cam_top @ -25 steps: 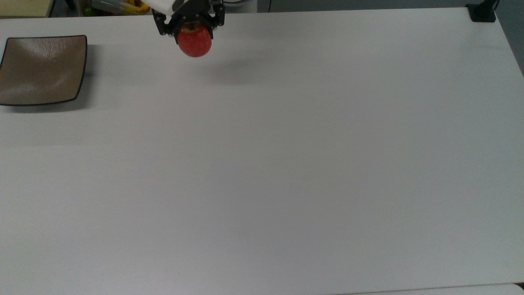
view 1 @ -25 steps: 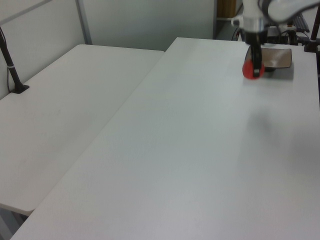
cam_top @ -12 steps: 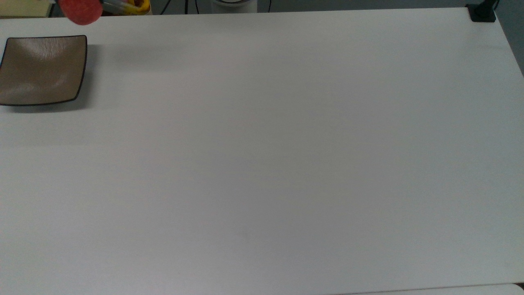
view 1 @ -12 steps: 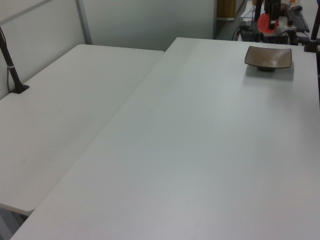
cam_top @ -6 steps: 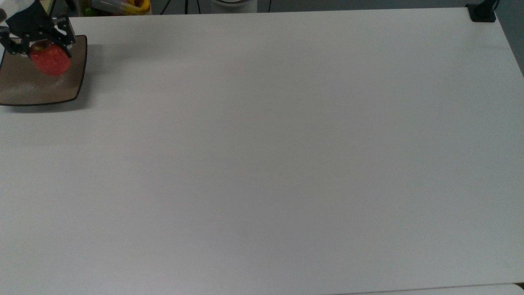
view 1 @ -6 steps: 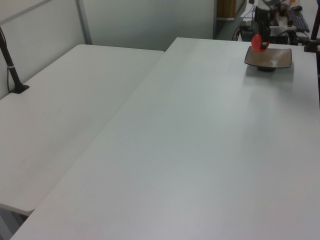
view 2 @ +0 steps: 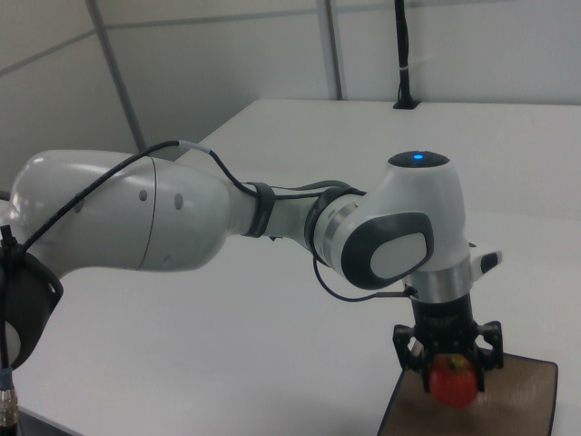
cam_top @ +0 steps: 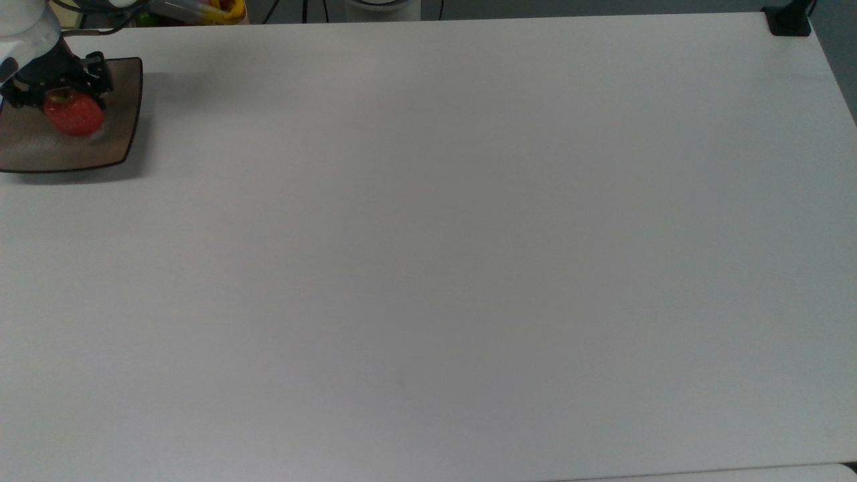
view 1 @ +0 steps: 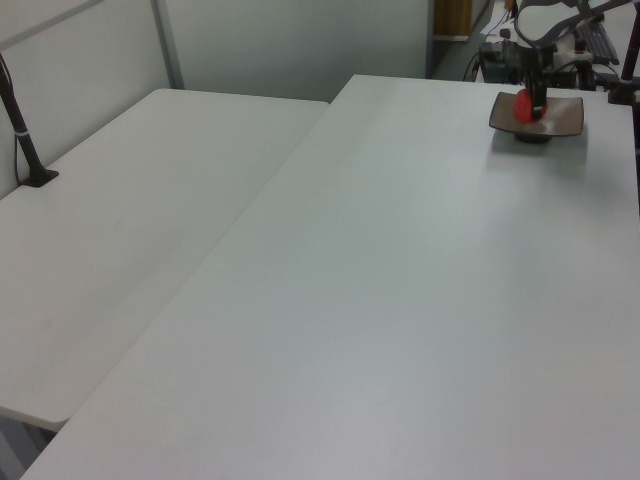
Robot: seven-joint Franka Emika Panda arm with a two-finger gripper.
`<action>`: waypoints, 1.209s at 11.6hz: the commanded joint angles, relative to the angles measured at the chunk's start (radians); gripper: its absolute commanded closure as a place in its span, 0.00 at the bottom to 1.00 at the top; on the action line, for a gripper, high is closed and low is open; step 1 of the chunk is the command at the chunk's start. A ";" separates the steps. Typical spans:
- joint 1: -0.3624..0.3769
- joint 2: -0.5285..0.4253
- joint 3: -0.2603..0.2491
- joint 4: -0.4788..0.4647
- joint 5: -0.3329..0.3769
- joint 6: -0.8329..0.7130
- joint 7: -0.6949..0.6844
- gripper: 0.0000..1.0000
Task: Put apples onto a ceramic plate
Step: 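Lower the apple onto the plate and open the gripper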
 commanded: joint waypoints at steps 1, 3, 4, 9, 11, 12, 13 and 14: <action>0.003 0.001 -0.022 -0.053 -0.021 0.085 -0.016 0.97; 0.002 0.010 -0.030 -0.056 -0.021 0.104 -0.016 0.81; 0.002 0.010 -0.040 -0.070 -0.020 0.104 -0.016 0.55; 0.011 -0.020 -0.040 -0.073 -0.006 0.088 0.009 0.00; 0.031 -0.082 -0.039 -0.071 0.015 0.059 0.007 0.00; 0.055 -0.123 -0.039 -0.062 0.046 0.001 0.010 0.00; 0.069 -0.172 -0.039 -0.043 0.096 -0.054 0.032 0.00; 0.104 -0.232 -0.039 -0.036 0.150 -0.095 0.093 0.00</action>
